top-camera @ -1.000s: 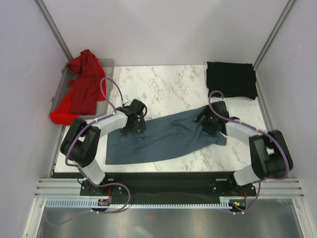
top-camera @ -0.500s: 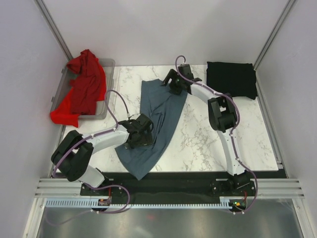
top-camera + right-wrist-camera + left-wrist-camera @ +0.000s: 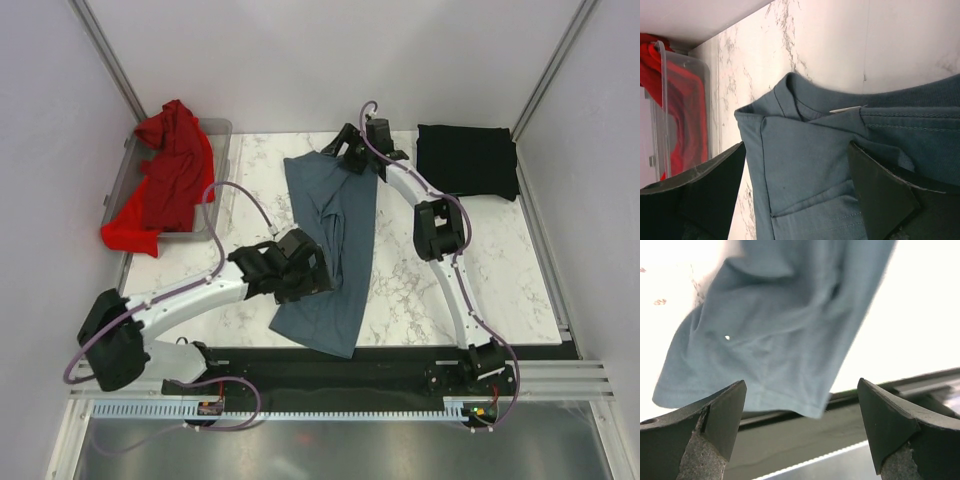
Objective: Fold and stack the t-shirts
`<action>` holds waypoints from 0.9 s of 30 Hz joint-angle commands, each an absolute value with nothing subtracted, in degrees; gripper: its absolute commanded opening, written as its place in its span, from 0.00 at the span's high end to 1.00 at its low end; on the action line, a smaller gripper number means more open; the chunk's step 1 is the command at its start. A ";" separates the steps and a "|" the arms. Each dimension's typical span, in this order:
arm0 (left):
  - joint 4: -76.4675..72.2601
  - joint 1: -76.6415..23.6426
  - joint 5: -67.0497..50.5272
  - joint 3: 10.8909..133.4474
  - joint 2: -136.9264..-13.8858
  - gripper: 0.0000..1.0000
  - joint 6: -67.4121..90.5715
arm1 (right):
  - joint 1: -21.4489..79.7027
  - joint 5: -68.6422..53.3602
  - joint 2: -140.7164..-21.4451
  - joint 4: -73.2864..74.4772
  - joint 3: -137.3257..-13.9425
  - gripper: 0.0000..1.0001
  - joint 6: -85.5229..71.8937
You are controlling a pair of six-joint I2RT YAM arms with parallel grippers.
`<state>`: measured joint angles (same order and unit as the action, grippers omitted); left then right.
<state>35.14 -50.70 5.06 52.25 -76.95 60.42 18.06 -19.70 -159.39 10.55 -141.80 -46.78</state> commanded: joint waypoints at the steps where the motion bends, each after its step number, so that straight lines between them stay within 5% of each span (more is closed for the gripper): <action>1: 40.51 -50.98 11.32 56.07 -70.94 0.00 62.06 | 17.23 -22.93 -156.05 13.27 -141.16 0.07 -41.31; 6: 41.66 -43.99 17.94 63.17 -72.32 0.00 52.13 | 17.49 -21.37 -135.51 16.94 -130.37 0.02 -35.62; 12: 31.83 -29.02 5.81 70.29 -85.12 0.07 42.11 | 18.98 -7.39 -102.47 17.06 -94.36 0.02 -34.62; 19: 33.56 -26.37 6.76 91.21 -109.28 0.09 37.17 | 30.39 -1.93 -65.91 14.76 -48.06 0.02 -41.82; 27: 34.89 -21.18 6.33 101.85 -123.65 0.25 36.65 | 34.01 -1.40 -32.71 30.39 -35.85 0.02 -50.02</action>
<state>34.26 -22.55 5.98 97.08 -120.84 39.72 33.76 -3.14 -38.09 26.94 -33.98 -47.27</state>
